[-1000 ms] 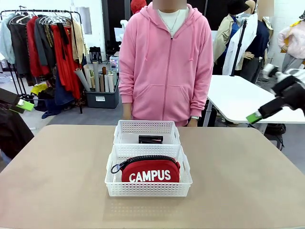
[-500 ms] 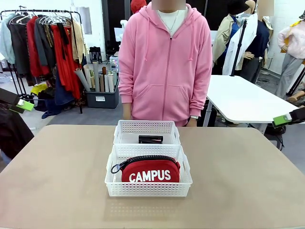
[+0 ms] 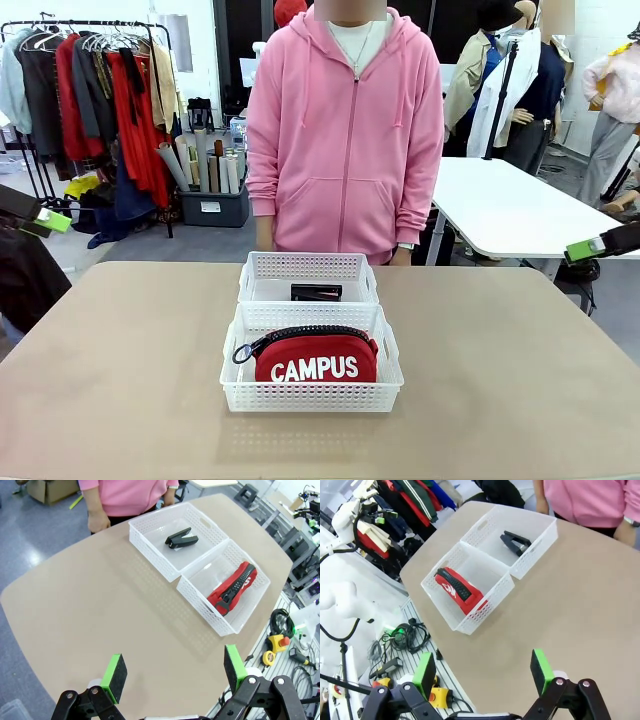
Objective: Distribute items into two baskets.
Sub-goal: Place the picked Stapler into the Organizing basket as instructed by the person.
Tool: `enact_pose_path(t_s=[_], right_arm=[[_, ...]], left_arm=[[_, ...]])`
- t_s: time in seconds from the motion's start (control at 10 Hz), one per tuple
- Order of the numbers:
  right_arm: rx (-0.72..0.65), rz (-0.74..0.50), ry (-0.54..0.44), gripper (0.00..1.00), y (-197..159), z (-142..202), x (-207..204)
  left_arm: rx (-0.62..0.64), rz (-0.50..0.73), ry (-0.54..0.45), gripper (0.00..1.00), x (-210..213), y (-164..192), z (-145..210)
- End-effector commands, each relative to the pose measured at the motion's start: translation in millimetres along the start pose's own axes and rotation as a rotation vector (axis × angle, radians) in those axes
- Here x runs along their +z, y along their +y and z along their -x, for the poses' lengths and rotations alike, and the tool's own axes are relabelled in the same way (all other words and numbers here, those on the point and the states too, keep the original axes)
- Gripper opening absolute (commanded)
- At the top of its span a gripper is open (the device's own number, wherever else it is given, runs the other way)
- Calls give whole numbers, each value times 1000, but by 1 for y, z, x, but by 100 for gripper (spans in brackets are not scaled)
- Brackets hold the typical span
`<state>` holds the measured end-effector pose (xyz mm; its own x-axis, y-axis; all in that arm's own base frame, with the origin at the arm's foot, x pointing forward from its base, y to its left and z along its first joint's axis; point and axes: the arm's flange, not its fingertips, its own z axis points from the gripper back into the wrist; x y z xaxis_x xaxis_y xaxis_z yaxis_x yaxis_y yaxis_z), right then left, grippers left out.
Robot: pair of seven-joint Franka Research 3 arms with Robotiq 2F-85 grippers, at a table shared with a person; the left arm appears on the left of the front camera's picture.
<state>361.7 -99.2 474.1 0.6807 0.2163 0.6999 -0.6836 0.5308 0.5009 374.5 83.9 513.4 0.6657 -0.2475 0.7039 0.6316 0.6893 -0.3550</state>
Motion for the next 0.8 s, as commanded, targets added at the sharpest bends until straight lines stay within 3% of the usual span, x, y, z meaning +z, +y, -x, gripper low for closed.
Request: enact_pose_path(t_s=[0.0, 0.7], right_arm=[[-9, -15, -24, 100, -2, 3, 4], [-9, -15, -24, 100, -2, 3, 4]], left_arm=[[-2, 10, -18, 100, 0, 0, 0], [-2, 10, -18, 100, 0, 0, 0]])
